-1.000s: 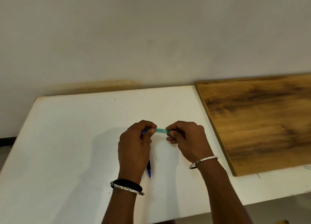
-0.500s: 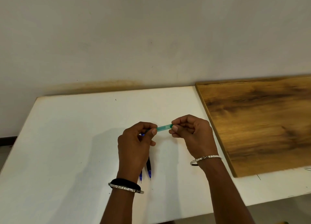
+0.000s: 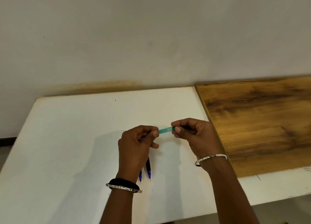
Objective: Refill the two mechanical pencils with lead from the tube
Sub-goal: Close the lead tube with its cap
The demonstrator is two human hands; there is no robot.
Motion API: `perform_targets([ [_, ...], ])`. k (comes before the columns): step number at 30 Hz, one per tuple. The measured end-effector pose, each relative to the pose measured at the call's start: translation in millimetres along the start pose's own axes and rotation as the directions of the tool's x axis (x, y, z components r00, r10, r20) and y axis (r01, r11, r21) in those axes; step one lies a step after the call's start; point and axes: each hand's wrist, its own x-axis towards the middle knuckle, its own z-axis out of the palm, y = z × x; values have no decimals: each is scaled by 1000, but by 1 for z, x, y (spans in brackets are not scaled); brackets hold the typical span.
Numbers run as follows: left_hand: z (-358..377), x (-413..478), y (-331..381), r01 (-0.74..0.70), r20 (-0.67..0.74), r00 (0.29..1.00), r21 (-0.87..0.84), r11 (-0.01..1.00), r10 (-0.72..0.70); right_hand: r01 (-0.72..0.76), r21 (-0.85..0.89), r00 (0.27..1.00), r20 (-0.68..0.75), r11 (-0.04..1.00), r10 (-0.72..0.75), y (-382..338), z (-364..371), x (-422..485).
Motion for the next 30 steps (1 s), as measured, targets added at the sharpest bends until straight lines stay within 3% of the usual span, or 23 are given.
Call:
perform_targets([
  [10,-2,-3,5,45,62,997,-50,998,-42,-68,222,994,-74,973,86,0,6,-1],
  [18,0,-5,5,101,95,991,-55,993,-95,-127,283,989,-32,951,142,0,13,-2],
  [21,5,-5,5,107,146,984,-35,994,-101,-172,209,985,64,963,162,0,20,-4],
  [23,6,-4,3,93,148,984,16,996,-94,-182,152,983,48,971,177,-1,23,-3],
  [26,0,-2,0,60,17,998,33,998,-60,-235,129,967,-71,963,246,1,19,-1],
  [30,-10,2,-8,64,-286,958,136,989,-22,-263,-208,960,-150,942,235,11,16,0],
])
